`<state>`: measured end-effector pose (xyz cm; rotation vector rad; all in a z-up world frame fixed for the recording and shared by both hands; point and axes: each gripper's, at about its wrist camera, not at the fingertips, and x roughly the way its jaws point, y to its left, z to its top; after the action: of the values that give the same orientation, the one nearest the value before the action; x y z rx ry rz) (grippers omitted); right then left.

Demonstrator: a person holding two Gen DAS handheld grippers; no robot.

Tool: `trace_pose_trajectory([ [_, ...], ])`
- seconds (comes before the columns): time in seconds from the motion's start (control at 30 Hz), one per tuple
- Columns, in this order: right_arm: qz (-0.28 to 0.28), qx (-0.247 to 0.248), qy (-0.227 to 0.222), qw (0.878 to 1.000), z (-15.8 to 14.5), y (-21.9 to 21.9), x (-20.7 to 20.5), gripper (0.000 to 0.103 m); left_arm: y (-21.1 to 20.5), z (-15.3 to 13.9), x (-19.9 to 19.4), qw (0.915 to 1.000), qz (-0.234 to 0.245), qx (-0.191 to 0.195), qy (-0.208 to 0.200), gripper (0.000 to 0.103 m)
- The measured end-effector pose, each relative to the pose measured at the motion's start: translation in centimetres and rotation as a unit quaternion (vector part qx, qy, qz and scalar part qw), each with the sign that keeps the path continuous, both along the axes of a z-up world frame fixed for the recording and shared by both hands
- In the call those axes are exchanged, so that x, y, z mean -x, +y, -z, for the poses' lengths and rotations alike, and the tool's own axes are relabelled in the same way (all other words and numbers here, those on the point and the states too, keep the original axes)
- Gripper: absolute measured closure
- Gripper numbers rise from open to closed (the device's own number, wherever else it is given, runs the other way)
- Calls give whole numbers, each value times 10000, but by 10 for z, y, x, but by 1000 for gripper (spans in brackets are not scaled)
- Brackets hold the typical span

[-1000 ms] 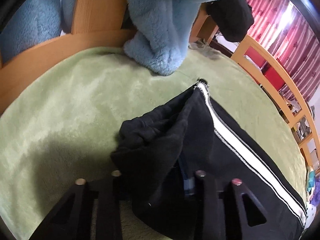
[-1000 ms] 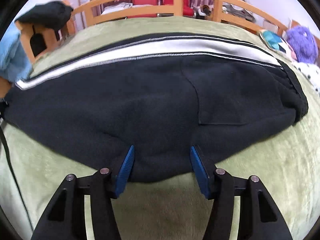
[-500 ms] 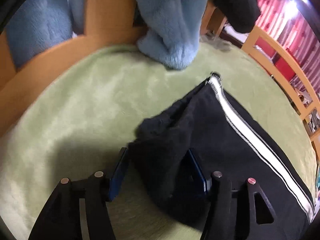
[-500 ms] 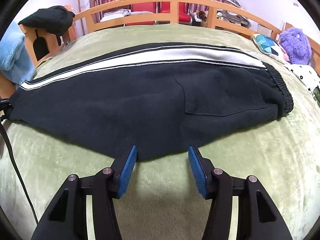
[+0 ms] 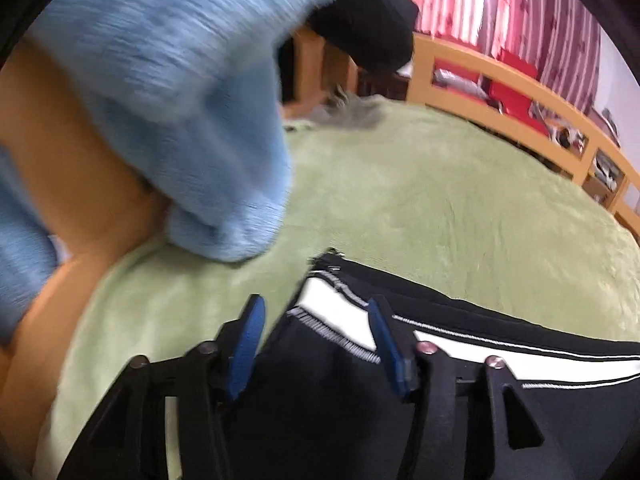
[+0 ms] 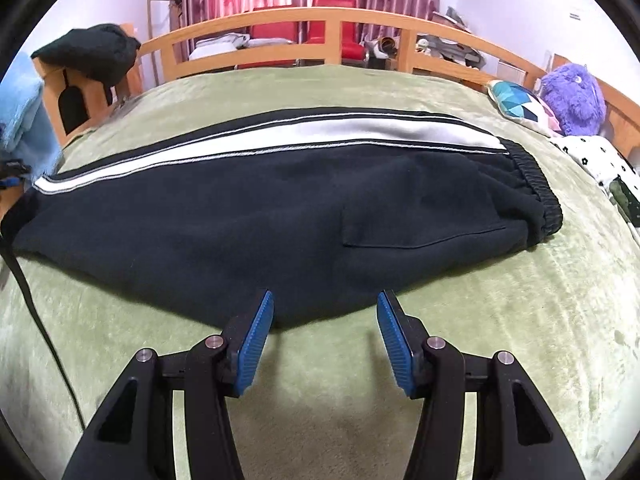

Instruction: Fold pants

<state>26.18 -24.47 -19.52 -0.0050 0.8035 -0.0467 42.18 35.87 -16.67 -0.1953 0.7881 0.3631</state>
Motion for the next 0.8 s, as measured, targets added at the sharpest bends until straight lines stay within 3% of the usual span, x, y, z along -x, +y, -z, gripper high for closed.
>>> trace_pose_trajectory([
  [0.07, 98, 107, 5, 9999, 0, -5, -3, 50, -1, 13, -13, 9998, -3, -159, 145, 59],
  [0.17, 182, 236, 44, 9995, 2, -11, -6, 50, 3, 32, -29, 9993, -81, 109, 341, 60],
  [0.3, 264, 301, 104, 9991, 6, -16, -11, 50, 5, 41, -33, 9988, -54, 311, 379, 81],
  [0.37, 301, 307, 119, 9990, 8, -17, -12, 50, 1, 35, -32, 9994, 33, 245, 223, 86],
  [0.47, 342, 323, 95, 9988, 10, -19, -14, 50, -5, 12, -29, 9993, 105, 163, -327, 87],
  [0.53, 368, 295, 76, 9989, 10, -19, -16, 50, -6, 3, -31, 9990, 119, 120, -404, 86],
  [0.63, 356, 248, 78, 9990, 11, -19, -15, 50, -6, 32, -45, 9999, -84, -72, 122, 84],
  [0.7, 341, 262, 103, 9990, 12, -18, -12, 50, -5, 54, -50, 9980, -178, -275, 535, 71],
  [0.77, 329, 323, 112, 9989, 10, -19, -9, 50, -6, 54, -47, 9974, -309, -480, 440, 54],
  [0.8, 344, 362, 111, 9987, 9, -19, -8, 50, -3, 50, -43, 9975, -386, -440, 387, 51],
])
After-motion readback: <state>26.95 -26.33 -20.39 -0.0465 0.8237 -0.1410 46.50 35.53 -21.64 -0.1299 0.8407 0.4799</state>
